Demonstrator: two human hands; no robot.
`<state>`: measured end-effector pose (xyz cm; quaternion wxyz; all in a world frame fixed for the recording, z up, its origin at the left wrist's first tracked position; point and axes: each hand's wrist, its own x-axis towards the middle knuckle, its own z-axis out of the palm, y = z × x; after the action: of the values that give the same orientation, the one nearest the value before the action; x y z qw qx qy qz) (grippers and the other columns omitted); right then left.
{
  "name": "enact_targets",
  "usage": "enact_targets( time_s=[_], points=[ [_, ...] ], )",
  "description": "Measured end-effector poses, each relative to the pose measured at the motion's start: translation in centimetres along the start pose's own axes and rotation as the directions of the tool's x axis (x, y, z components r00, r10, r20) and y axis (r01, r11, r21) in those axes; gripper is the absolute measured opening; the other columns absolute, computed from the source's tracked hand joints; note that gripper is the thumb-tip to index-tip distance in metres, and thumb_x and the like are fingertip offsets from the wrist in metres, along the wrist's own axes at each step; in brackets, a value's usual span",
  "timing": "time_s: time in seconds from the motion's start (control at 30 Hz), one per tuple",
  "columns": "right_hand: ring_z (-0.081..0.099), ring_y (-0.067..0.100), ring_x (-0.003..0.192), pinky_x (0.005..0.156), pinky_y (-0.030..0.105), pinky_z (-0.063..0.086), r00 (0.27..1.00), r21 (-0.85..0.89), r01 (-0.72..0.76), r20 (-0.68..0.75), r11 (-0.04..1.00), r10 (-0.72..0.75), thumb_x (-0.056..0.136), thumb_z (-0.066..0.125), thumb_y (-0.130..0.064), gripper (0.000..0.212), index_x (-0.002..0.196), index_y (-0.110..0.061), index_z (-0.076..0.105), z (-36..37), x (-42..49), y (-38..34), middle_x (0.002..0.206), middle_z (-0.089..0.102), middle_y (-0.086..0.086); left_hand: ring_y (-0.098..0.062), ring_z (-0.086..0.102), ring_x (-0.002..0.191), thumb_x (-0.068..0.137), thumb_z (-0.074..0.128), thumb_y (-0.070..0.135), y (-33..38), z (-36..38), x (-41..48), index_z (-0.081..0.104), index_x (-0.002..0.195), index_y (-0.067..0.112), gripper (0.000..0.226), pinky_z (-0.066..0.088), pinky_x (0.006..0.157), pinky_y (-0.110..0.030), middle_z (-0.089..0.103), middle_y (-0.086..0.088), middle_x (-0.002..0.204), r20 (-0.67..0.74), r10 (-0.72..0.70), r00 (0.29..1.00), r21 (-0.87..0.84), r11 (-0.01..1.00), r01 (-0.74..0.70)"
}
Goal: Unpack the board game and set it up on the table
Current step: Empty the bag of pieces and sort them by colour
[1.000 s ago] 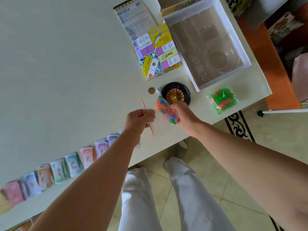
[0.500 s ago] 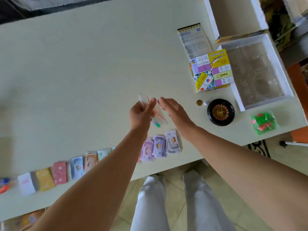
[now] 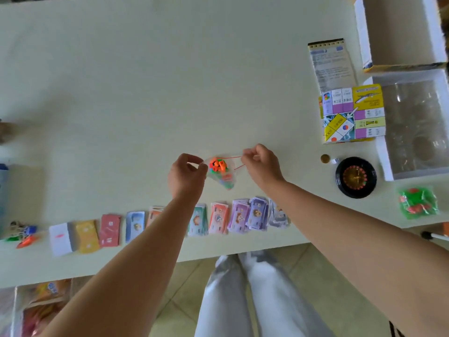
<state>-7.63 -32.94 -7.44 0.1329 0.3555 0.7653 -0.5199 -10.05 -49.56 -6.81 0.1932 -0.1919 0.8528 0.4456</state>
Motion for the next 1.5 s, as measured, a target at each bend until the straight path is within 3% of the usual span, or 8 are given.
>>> enact_targets(
  time_s=[0.17, 0.37, 0.6, 0.77, 0.9, 1.1, 1.23, 1.5],
  points=[
    [0.068, 0.028, 0.084, 0.077, 0.041, 0.054, 0.992, 0.086, -0.048, 0.117, 0.995, 0.038, 0.085, 0.05, -0.021, 0.016, 0.07, -0.017, 0.047, 1.3, 0.6, -2.1, 0.088, 0.072, 0.01, -0.012, 0.055, 0.09, 0.062, 0.066, 0.062, -0.7, -1.0, -1.1, 0.053, 0.121, 0.025, 0.071, 0.046, 0.075, -0.025, 0.056, -0.004, 0.107, 0.228, 0.004, 0.974, -0.322, 0.944, 0.071],
    [0.059, 0.029, 0.08, 0.074, 0.042, 0.051, 0.954, -0.005, -0.014, 0.3, 1.0, 0.015, 0.091, 0.041, -0.019, 0.025, 0.067, -0.014, 0.049, 1.6, 2.2, -4.8, 0.079, 0.061, 0.009, -0.022, 0.015, 0.144, 0.052, 0.086, 0.055, -3.2, -0.8, -0.4, -0.005, 0.151, 0.025, 0.138, 0.021, 0.117, -0.042, 0.007, 0.0, 0.156, 0.292, 0.076, 0.953, 0.121, 0.986, -0.115],
    [0.062, 0.026, 0.076, 0.059, 0.026, 0.045, 0.818, 0.192, -0.186, 0.573, 0.964, 0.043, 0.088, 0.046, -0.013, 0.018, 0.071, -0.015, 0.049, 3.3, 3.6, -6.5, 0.094, 0.062, 0.021, -0.021, 0.048, 0.118, 0.052, 0.09, 0.042, -3.3, 0.1, 2.0, 0.041, 0.13, 0.018, 0.095, 0.043, 0.1, -0.039, 0.051, -0.001, 0.124, 0.233, 0.065, 0.97, 0.014, 0.997, -0.07],
    [0.055, 0.02, 0.07, 0.051, 0.018, 0.047, 0.939, 0.154, -0.064, 0.344, 0.986, 0.007, 0.088, 0.047, -0.01, 0.01, 0.078, -0.01, 0.048, 5.0, 4.1, -7.4, 0.08, 0.069, 0.006, -0.019, 0.061, 0.087, 0.072, 0.076, 0.044, -4.7, -1.7, 3.7, 0.06, 0.092, 0.023, 0.033, 0.05, 0.077, -0.034, 0.066, 0.001, 0.095, 0.275, 0.033, 0.961, 0.07, 0.996, -0.054],
    [0.06, 0.02, 0.073, 0.057, 0.021, 0.049, 0.969, 0.227, -0.176, 0.209, 0.958, 0.128, 0.092, 0.047, -0.018, 0.012, 0.084, -0.012, 0.053, 8.2, 4.5, -7.3, 0.091, 0.071, 0.009, -0.022, 0.063, 0.082, 0.067, 0.063, 0.06, -6.0, -4.2, 5.7, 0.061, 0.087, 0.017, 0.048, 0.052, 0.072, -0.037, 0.067, -0.002, 0.085, 0.346, -0.047, 0.937, 0.06, 0.998, 0.028],
    [0.055, 0.021, 0.108, 0.093, 0.042, 0.045, 0.826, 0.213, -0.48, 0.438, 0.851, 0.356, 0.094, 0.036, -0.06, 0.042, 0.109, -0.024, 0.054, 13.4, 3.0, -5.7, 0.116, 0.058, 0.004, -0.02, 0.06, 0.081, 0.085, 0.061, 0.047, -8.1, -6.9, 8.6, 0.061, 0.096, 0.012, 0.037, 0.049, 0.067, -0.03, 0.063, -0.003, 0.085, 0.343, -0.183, 0.921, 0.168, 0.977, 0.132],
    [0.055, 0.025, 0.114, 0.094, 0.043, 0.052, 0.725, 0.019, -0.457, 0.587, 0.889, 0.36, 0.092, 0.057, -0.035, 0.042, 0.129, -0.019, 0.044, 16.7, 1.7, -3.9, 0.123, 0.053, 0.011, -0.031, 0.062, 0.09, 0.078, 0.054, 0.054, -9.8, -8.1, 11.2, 0.059, 0.093, 0.009, 0.047, 0.053, 0.08, -0.039, 0.064, -0.01, 0.087, 0.334, -0.292, 0.897, 0.271, 0.941, 0.205],
    [0.062, 0.023, 0.101, 0.076, 0.024, 0.055, 0.808, -0.04, -0.39, 0.464, 0.92, 0.362, 0.091, 0.058, -0.007, 0.033, 0.124, -0.008, 0.054, 19.2, 3.1, -0.9, 0.12, 0.057, 0.016, -0.031, 0.063, 0.086, 0.081, 0.054, 0.057, -11.5, -6.7, 12.3, 0.058, 0.105, 0.004, 0.058, 0.055, 0.081, -0.04, 0.064, -0.015, 0.095, 0.446, -0.355, 0.821, 0.255, 0.93, 0.263]
  ],
)
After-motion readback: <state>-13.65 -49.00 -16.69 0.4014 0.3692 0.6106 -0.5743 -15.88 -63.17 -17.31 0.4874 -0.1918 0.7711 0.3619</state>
